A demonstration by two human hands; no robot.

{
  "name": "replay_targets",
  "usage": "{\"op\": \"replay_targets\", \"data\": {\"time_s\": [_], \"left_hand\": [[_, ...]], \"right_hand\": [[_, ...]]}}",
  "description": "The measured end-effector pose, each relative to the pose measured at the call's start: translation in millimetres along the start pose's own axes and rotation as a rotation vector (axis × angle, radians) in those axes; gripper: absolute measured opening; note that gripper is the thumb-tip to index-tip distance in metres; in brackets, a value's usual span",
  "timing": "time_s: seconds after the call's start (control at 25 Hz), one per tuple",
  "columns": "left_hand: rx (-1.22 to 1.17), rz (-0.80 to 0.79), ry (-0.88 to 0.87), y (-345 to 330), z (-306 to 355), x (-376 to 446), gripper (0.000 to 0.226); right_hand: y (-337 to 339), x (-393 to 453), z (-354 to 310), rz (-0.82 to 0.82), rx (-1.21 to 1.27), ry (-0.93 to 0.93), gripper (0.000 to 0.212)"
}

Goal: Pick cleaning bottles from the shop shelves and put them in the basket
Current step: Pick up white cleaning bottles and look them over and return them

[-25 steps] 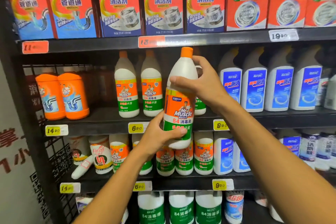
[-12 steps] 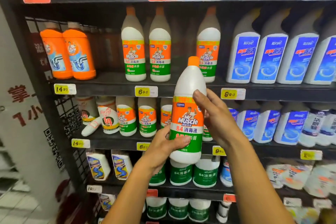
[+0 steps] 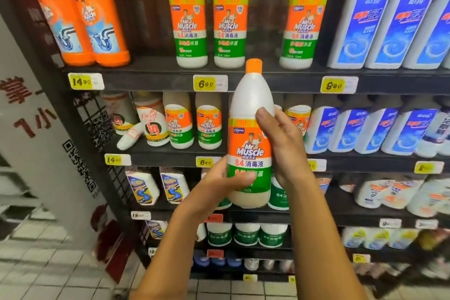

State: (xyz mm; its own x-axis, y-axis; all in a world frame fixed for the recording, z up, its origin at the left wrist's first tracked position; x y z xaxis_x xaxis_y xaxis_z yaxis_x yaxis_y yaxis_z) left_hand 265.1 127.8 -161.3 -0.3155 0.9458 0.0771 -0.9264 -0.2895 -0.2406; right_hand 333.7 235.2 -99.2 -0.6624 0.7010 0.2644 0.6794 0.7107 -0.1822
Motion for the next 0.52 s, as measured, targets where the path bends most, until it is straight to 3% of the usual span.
{"op": "replay_targets", "data": {"time_s": [0.24, 0.52], "left_hand": [[-0.062, -0.021, 0.099, 20, 1, -16, 0.049], [-0.087, -0.036, 0.060, 24, 4, -20, 0.048]], "right_hand": [[-8, -7, 25, 0.108, 0.009, -0.127, 0.062], [-7, -8, 31, 0.020, -0.045, -0.144, 0.064]]}}
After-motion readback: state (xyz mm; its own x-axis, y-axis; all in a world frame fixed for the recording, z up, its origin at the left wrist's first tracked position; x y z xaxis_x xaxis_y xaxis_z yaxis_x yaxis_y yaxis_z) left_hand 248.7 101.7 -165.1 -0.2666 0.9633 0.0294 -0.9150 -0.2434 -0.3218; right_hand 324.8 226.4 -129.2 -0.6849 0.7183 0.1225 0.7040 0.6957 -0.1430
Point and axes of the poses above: each hand's wrist, its own x-axis towards the middle knuckle, its own y-axis out of the back of the hand, z = x × y, the point moved 7 cm from there along x, towards the middle knuckle, and after that the axes turned 6 degrees about -x, right-handed, at the moved point
